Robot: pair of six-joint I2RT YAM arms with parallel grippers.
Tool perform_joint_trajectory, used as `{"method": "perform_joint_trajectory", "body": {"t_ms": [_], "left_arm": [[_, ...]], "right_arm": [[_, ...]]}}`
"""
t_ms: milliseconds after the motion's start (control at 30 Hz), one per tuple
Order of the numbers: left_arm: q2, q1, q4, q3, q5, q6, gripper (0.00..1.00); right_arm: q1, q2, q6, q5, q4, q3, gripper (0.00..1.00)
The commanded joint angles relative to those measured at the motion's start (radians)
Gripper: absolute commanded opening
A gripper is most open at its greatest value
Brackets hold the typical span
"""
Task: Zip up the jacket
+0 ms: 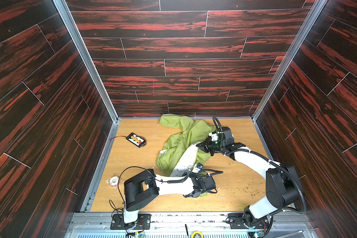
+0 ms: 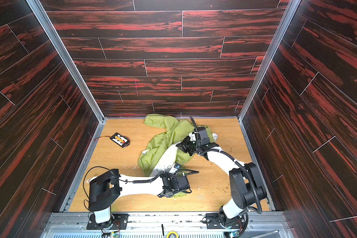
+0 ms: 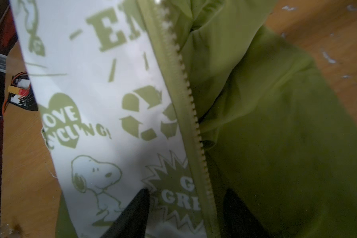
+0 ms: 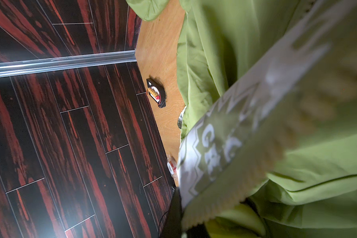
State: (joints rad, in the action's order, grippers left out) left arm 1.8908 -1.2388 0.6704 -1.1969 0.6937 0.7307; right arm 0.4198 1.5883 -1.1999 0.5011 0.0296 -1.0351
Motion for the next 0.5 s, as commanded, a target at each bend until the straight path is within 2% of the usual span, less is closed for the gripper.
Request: {"method": "perform_joint_trajectory", "body": {"t_ms": [0,167,233,333,467], "left_arm": [[0.018,0.005,0.056,-0.007,0.065,0.051,0.61],[0.022,0.017,0.091,-0.004,0.092,0.073,0.56],[-0.012,0.02,0.097,0.006,0.107,0.072,0.46],[-0.073,0.027,0.097,0.024,0.11,0.057,0.24],[-0.134,0.03,0.088,0.034,0.072,0.006,0.07]], "right_arm": [[0.002,0.032,-0.008,0.014,-0.009,-0.015,0.0],[0.0,0.027,-0.003,0.01,-0.003,-0.014,0.0],[-0.002,0.025,0.001,0.007,0.006,-0.01,0.0],[-0.005,0.021,0.017,-0.007,0.024,-0.008,0.0],[-0.009,0.024,0.047,-0.036,0.065,-0.012,0.0]]}}
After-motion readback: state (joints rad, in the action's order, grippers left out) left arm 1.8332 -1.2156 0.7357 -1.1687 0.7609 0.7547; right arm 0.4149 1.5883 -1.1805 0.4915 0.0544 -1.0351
